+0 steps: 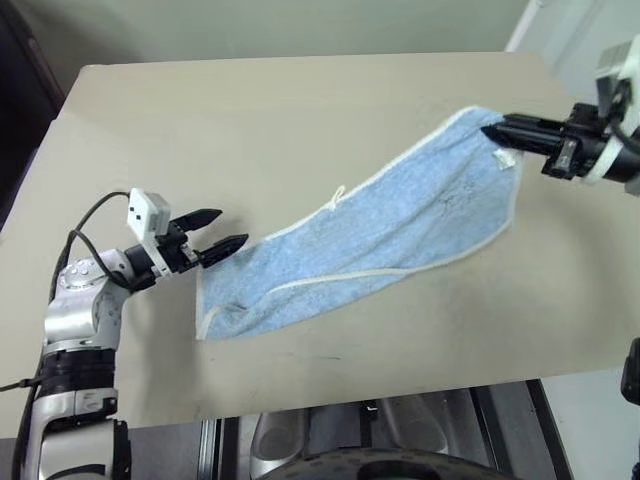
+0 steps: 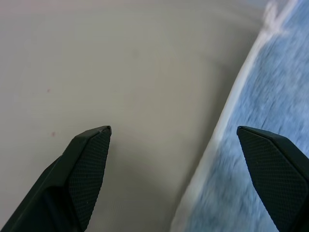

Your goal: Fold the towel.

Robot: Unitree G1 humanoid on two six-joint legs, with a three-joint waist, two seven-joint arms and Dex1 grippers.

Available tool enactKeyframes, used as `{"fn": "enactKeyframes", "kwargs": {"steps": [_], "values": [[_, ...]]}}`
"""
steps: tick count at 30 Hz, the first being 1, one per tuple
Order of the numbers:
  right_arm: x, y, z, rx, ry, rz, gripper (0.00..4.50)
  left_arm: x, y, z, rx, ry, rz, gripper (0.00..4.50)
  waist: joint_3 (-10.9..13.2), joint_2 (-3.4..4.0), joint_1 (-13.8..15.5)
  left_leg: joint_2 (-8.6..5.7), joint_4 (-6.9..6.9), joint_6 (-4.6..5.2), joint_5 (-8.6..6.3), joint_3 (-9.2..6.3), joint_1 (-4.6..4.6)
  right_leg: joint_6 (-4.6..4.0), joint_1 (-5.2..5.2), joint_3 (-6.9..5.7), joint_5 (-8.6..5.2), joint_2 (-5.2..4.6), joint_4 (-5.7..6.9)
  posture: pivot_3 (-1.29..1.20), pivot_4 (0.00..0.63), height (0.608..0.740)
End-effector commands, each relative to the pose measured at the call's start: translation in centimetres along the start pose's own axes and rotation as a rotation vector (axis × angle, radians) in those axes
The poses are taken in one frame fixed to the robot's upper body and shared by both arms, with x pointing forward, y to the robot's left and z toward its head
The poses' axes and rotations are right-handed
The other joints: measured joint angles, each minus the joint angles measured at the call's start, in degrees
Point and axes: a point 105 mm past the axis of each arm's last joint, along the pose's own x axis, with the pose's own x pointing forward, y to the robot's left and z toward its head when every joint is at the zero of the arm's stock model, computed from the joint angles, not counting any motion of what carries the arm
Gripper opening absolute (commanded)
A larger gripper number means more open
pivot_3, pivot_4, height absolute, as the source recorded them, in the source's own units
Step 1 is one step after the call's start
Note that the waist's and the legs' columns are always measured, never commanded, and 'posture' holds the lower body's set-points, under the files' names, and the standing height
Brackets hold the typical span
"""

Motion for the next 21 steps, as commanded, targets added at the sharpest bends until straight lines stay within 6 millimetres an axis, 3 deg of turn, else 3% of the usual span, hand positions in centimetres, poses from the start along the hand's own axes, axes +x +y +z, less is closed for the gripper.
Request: {"fn": "enactKeyframes", "kwargs": {"steps": [1,14,21], "values": [[-0.6,0.2,2.9,-0.093,-0.077,-0.018,0.02,-0.6,0.1,0.5,-0.016,-0.006,-0.023,4.50,0.0,0.00,0.0,0.00,0.00,0.00,0.00,0.01,-0.01,0.00,0.00,0.00,0.00,0.00,0.00,0.00,0.150,0.703],[-1.0,0.8,5.2,-0.097,-0.148,-0.003,0.02,-2.0,-0.5,-2.6,-0.193,0.084,-0.070,4.50,0.0,0.00,0.0,0.00,-0.02,0.00,0.00,0.01,-0.04,0.01,-0.06,0.01,-0.01,0.00,0.00,0.00,0.150,0.703],[-0.7,1.4,5.7,-0.105,-0.163,0.023,0.02,-1.3,-1.6,-3.5,-0.189,0.109,-0.130,4.50,0.0,0.00,0.0,0.00,-0.02,-0.01,0.00,0.03,-0.03,0.03,-0.06,0.02,-0.03,0.00,0.00,0.00,0.150,0.703]]}}
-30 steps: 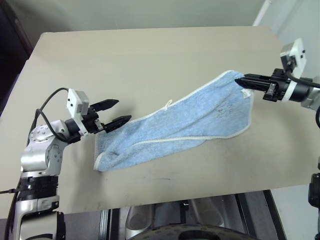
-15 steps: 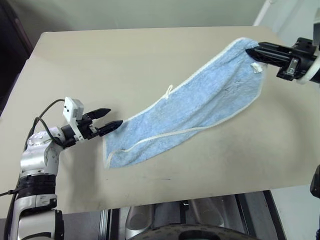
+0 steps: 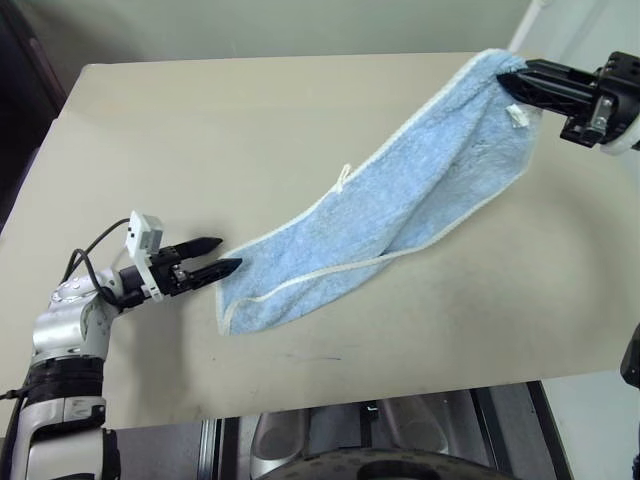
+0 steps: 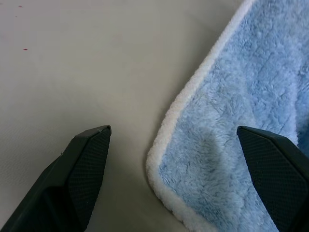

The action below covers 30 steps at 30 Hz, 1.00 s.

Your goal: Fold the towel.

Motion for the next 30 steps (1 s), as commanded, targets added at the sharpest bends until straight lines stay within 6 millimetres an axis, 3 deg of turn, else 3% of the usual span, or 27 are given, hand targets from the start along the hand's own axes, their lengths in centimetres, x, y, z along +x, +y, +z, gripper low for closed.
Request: {"fn": "enactKeyframes", "kwargs": {"steps": [1,4,6,10,17,24,30], "values": [[-0.4,0.7,2.3,-0.074,-0.051,0.006,0.02,0.4,-0.9,-1.1,-0.016,0.040,-0.056,4.50,0.0,0.00,0.0,0.00,0.00,0.00,0.00,0.00,0.00,0.00,0.01,0.00,0.00,0.00,0.00,0.00,0.150,0.703],[-0.4,0.8,2.4,-0.081,-0.045,0.009,0.02,0.4,-1.2,-1.4,-0.009,0.063,-0.083,4.50,0.0,0.00,0.1,-0.01,0.00,0.00,0.00,0.00,0.00,0.01,0.02,0.00,-0.01,-0.01,0.00,0.00,0.150,0.703],[-0.4,0.7,2.3,-0.083,-0.041,0.006,0.00,0.3,-1.5,-1.7,-0.012,0.080,-0.110,3.96,0.0,0.00,0.1,-0.01,0.01,0.00,0.00,0.01,0.00,0.02,0.02,0.00,-0.01,-0.01,0.00,0.00,0.150,0.703],[-0.5,0.8,2.1,-0.080,-0.035,0.003,0.00,-0.1,-1.9,-2.4,0.005,0.130,-0.142,2.63,0.0,0.00,0.1,-0.01,0.01,0.00,-0.01,0.01,0.00,0.01,0.00,0.01,-0.05,-0.01,0.00,0.00,0.150,0.703],[-0.5,0.9,1.7,-0.076,-0.027,-0.003,0.00,-0.7,-0.8,-3.1,0.027,0.161,-0.092,0.18,0.0,0.00,0.1,0.00,-0.01,0.00,-0.03,0.01,-0.01,0.02,-0.02,0.01,-0.10,-0.01,0.00,0.00,0.150,0.703],[-0.5,0.8,1.8,-0.080,-0.030,-0.005,0.00,-0.8,-0.3,-2.7,0.036,0.121,-0.068,0.05,0.0,0.04,0.0,0.00,-0.02,0.00,-0.03,0.00,0.04,-0.03,-0.02,0.01,-0.07,-0.01,0.08,0.00,0.150,0.703],[-0.6,-0.1,1.7,-0.086,-0.033,-0.050,0.00,-0.2,1.2,1.4,0.012,-0.095,0.015,0.05,-0.1,0.13,0.3,-0.01,-0.01,0.05,0.06,-0.03,0.06,-0.09,0.00,-0.01,0.01,-0.01,0.11,0.00,0.150,0.703]]}}
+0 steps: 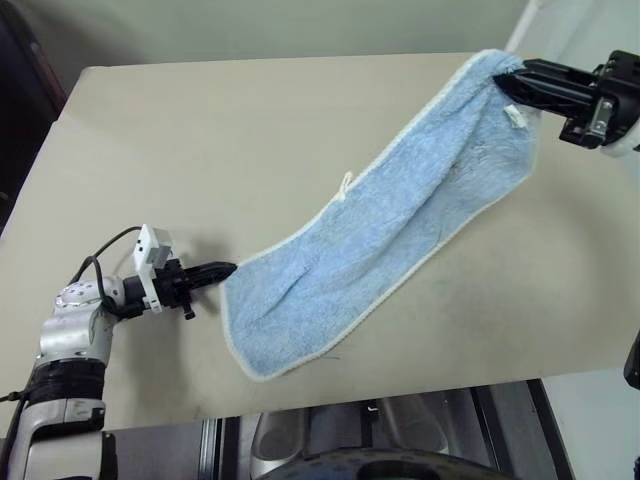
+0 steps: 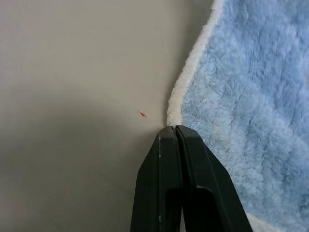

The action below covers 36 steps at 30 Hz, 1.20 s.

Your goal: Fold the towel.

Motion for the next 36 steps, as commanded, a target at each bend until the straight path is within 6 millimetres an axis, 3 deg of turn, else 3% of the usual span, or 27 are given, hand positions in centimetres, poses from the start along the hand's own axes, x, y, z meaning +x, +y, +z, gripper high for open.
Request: {"fn": "enactKeyframes", "kwargs": {"steps": [1,11,19,24,27,30,33,36], "values": [[-0.7,-0.8,1.4,-0.056,-0.038,-0.061,0.00,-0.5,1.5,3.0,0.000,-0.132,0.075,0.05,0.0,-0.03,0.3,0.00,0.01,-0.01,0.03,-0.04,-0.01,-0.01,0.00,-0.02,0.02,0.00,0.00,0.00,0.150,0.703],[-0.8,-5.2,0.2,-0.088,-0.018,-0.310,0.00,-0.5,5.1,11.9,0.052,-0.485,0.243,0.05,0.0,-0.03,0.4,0.00,0.05,-0.01,0.03,0.01,-0.14,0.14,-0.07,-0.01,0.06,0.00,-0.06,0.00,0.150,0.703],[-0.3,-8.8,-1.5,-0.106,-0.037,-0.519,0.00,1.3,7.5,17.9,0.190,-0.579,0.412,0.05,0.0,-0.04,0.5,0.00,0.13,0.03,0.05,0.00,-0.20,0.72,-0.10,-0.01,0.46,-0.01,-0.12,0.00,0.150,0.703],[0.8,-10.7,-3.5,-0.116,-0.083,-0.620,0.00,0.3,7.6,22.9,0.309,-0.640,0.513,0.05,0.0,-0.05,0.3,0.00,0.13,0.03,0.08,0.00,-0.52,0.85,-0.45,-0.02,0.52,-0.02,-0.11,0.00,0.150,0.703],[1.3,-10.1,-5.1,-0.119,-0.090,-0.602,0.00,-0.8,6.8,25.1,0.379,-0.648,0.498,0.05,0.0,-0.04,0.1,0.00,0.16,-0.07,0.37,0.02,-1.14,0.89,-1.05,0.00,0.55,-0.03,-0.09,0.00,0.150,0.703],[1.2,-8.8,-6.1,-0.147,-0.121,-0.569,0.00,-1.6,6.0,25.9,0.433,-0.619,0.438,0.05,0.0,-0.04,-0.1,0.01,0.09,-0.19,0.44,-0.02,-1.55,0.90,-1.47,-0.04,0.56,-0.03,-0.07,0.00,0.150,0.703],[0.8,-6.9,-6.1,-0.161,-0.194,-0.515,0.00,-1.9,5.2,25.2,0.429,-0.551,0.317,0.05,0.0,-0.02,-0.1,0.01,0.13,-0.65,0.70,-0.03,-2.12,0.92,-1.99,-0.05,0.54,-0.06,-0.08,0.00,0.150,0.703],[0.1,-3.4,-6.2,-0.162,-0.260,-0.388,0.00,-2.4,4.5,23.0,0.405,-0.431,0.180,0.05,0.0,-0.03,-0.2,0.00,0.21,-0.67,0.70,-0.01,-2.51,0.96,-2.32,-0.06,0.54,-0.10,-0.11,0.00,0.150,0.703]]}}
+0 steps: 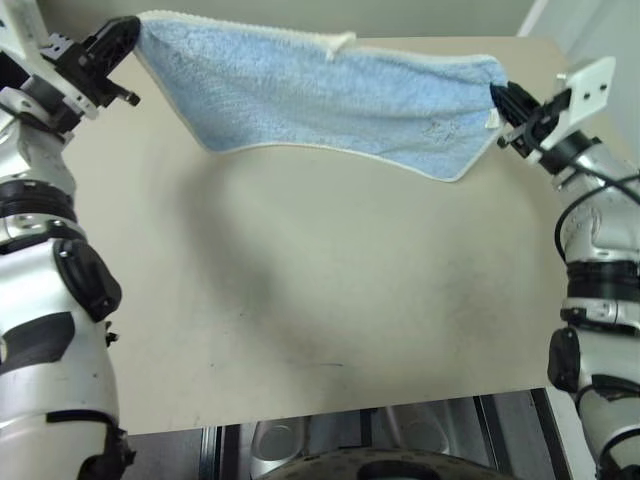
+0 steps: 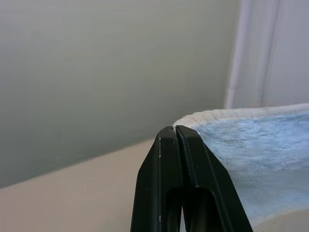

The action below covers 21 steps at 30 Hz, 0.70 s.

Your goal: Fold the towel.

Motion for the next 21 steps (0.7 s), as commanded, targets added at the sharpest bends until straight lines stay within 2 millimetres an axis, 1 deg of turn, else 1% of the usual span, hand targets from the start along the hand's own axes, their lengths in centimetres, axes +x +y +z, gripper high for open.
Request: {"fn": "enactKeyframes", "kwargs": {"steps": [1,2,6,8,9,11,13,14,17,19,21], "values": [[-2.2,1.8,3.8,-0.028,-0.179,0.103,0.00,-1.9,-0.9,0.1,-0.032,0.067,-0.143,0.05,0.0,-0.01,-0.1,-0.01,0.00,0.00,0.00,0.05,-0.04,0.01,-0.05,-0.01,0.00,0.00,-0.01,0.00,0.150,0.703],[-2.4,2.1,3.9,-0.020,-0.183,0.110,0.00,-2.1,-0.9,0.1,-0.043,0.072,-0.153,0.05,0.0,-0.01,-0.1,0.00,0.02,-0.01,-0.01,0.04,-0.05,0.02,-0.03,0.02,0.00,0.00,-0.01,0.00,0.150,0.703],[-5.1,5.3,3.3,0.074,-0.157,0.220,0.00,-6.2,-1.1,-2.4,-0.068,0.249,-0.214,0.05,0.0,-0.05,-0.2,0.01,0.24,0.10,-0.06,0.00,0.06,0.13,0.19,0.00,0.12,0.00,-0.02,0.00,0.150,0.703],[-6.0,6.2,2.9,0.097,-0.127,0.246,0.00,-7.5,-1.2,-3.0,-0.083,0.292,-0.228,0.05,0.0,-0.08,-0.3,0.01,0.23,0.35,-0.20,0.01,0.33,0.12,0.46,0.01,0.12,0.01,-0.01,0.00,0.150,0.703],[-6.6,6.6,2.5,0.107,-0.109,0.254,0.00,-8.5,-1.4,-3.4,-0.095,0.321,-0.241,0.05,0.0,-0.09,-0.3,0.01,0.25,0.55,-0.30,0.02,0.55,0.11,0.70,0.01,0.12,0.01,-0.02,0.00,0.150,0.703],[-7.7,7.3,1.8,0.123,-0.067,0.276,0.00,-10.0,-1.8,-4.0,-0.114,0.370,-0.259,0.05,0.0,-0.09,-0.3,0.00,0.26,0.63,-0.26,0.02,0.86,0.07,1.06,0.01,0.13,0.01,-0.05,0.00,0.150,0.703],[-8.8,7.8,1.2,0.133,-0.029,0.293,0.00,-11.5,-2.0,-4.4,-0.133,0.418,-0.255,0.05,0.0,-0.16,-0.3,0.00,0.24,0.70,-0.30,0.02,1.38,-0.51,1.52,0.01,-0.17,0.01,-0.06,0.00,0.150,0.703],[-9.3,8.0,0.9,0.144,-0.011,0.292,0.00,-12.4,-2.0,-4.8,-0.143,0.452,-0.242,0.05,0.0,-0.19,-0.2,0.00,0.22,0.72,-0.32,0.01,1.64,-0.57,1.75,0.00,-0.21,0.01,-0.05,0.00,0.150,0.703],[-10.9,8.8,0.1,0.160,0.046,0.308,0.00,-15.0,-2.0,-5.9,-0.166,0.562,-0.211,0.05,0.0,-0.21,-0.2,-0.01,0.18,0.75,-0.43,-0.01,1.89,-0.66,1.93,0.00,-0.18,0.02,0.00,0.00,0.150,0.703],[-12.1,9.8,-0.5,0.165,0.095,0.349,0.00,-16.0,-2.1,-6.1,-0.173,0.613,-0.206,0.05,0.0,-0.23,-0.1,-0.01,0.16,0.72,-0.45,-0.03,1.94,-0.71,1.96,0.00,-0.18,0.02,0.02,0.00,0.150,0.703],[-13.2,10.9,-1.2,0.180,0.142,0.386,0.00,-16.6,-2.2,-6.3,-0.180,0.645,-0.201,0.05,-0.1,-0.30,0.2,-0.01,0.15,0.70,-0.46,-0.07,1.93,-0.76,1.94,-0.01,-0.15,0.02,0.03,0.00,0.150,0.703]]}}
